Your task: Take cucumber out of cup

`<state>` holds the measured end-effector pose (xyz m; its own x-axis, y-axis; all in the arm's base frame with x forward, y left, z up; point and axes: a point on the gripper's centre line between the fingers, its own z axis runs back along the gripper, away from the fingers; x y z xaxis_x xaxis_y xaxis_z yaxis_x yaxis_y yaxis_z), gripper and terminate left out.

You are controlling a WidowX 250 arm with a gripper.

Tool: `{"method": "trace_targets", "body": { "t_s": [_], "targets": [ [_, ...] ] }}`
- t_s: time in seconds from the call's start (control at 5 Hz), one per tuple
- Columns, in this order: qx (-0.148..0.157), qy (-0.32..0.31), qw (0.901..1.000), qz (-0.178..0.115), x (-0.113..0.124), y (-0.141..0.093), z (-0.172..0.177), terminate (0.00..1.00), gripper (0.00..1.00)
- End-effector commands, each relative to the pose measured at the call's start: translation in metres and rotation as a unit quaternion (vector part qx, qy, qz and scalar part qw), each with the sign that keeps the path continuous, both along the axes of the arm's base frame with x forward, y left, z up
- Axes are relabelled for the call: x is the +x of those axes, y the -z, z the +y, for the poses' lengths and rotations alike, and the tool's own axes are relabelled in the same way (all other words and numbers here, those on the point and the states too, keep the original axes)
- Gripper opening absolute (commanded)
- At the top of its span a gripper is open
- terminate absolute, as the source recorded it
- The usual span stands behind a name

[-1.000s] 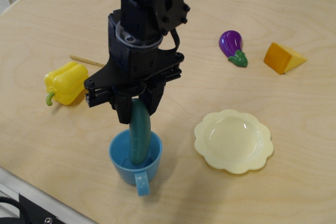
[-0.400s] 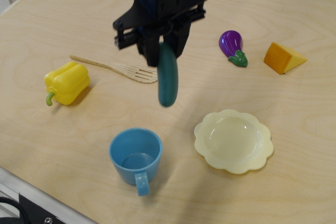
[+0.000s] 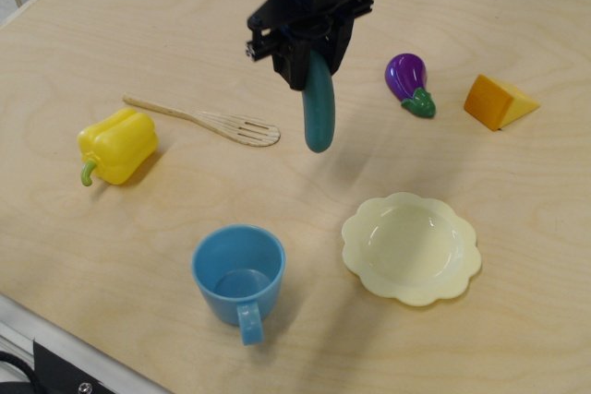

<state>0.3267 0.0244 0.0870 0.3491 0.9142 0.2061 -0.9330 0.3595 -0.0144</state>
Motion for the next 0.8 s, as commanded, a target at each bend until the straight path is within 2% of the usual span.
{"method": "trace_targets", "body": {
  "t_s": [0.0,0.2,0.4,0.6],
  "targets": [
    [0.010,-0.018,0.9986,-0.048,0.037,0.007,0.007,0.00,0.00],
    [0.016,-0.021,0.9979,-0.059,0.052,0.021,0.013,0.00,0.00],
    [0.008,-0.032,0.9978,-0.058,0.061,0.036,0.015,0.00,0.00],
    [0.001,-0.034,0.9985,-0.044,0.066,0.047,0.018,0.00,0.00]
  ]
}}
